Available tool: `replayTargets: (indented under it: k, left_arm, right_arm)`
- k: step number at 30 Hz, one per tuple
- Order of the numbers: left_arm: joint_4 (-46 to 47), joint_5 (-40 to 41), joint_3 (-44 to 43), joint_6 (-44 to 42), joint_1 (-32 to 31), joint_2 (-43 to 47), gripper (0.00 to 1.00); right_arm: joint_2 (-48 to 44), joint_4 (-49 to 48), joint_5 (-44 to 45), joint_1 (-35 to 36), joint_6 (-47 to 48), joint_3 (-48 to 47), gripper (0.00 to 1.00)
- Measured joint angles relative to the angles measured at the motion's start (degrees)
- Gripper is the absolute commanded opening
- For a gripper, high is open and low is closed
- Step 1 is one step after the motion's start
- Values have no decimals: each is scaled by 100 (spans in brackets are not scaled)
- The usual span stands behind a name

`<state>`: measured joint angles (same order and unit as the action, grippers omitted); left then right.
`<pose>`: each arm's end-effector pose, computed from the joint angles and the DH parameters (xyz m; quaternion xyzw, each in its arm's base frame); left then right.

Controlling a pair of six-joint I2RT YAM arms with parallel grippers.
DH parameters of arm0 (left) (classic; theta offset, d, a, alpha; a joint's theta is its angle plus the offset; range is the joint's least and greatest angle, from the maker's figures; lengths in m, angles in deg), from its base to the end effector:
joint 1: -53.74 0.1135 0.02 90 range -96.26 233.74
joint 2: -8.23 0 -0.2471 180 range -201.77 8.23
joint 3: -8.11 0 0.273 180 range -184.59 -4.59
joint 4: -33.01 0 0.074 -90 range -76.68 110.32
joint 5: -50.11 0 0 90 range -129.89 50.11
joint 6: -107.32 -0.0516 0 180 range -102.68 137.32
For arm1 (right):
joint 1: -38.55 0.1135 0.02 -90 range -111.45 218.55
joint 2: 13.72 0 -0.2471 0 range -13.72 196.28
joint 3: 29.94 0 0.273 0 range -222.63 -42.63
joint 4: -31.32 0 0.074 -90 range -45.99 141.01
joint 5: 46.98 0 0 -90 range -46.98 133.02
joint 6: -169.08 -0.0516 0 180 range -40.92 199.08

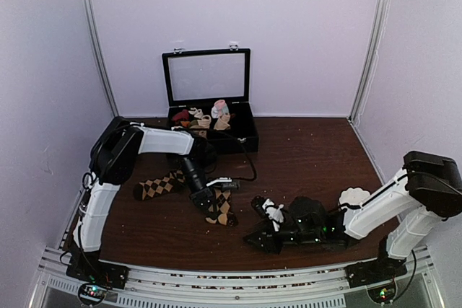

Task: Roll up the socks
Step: Roll the sock at the center of the board.

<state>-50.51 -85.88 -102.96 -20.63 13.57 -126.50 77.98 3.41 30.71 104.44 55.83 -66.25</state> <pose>0.2905 -0.2938 0.0745 -0.5282 -0.7435 0.3835 0.1450 0.1096 0.2717 0.0784 -0.3608 0.7715 0.4274 0.3032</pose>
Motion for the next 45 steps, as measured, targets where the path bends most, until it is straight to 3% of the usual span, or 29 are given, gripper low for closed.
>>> replayTargets:
  k: [11,17,28,45]
  left_arm:
    - [-538,-289,-343,-142,37,-352,0]
    - [-734,-319,-461,-262,37,-448,0]
    - [-881,-326,-542,-339,37,-514,0]
    - [-903,-321,-557,-356,37,-522,0]
  right_arm:
    - [717,2232,225,326,3871,-2214,42]
    - [1298,2776,428,319,5051,-2594,42]
    - [1384,2865,726,232,6037,-2706,42]
    - [1169,3132,726,273,6387,-2981,42]
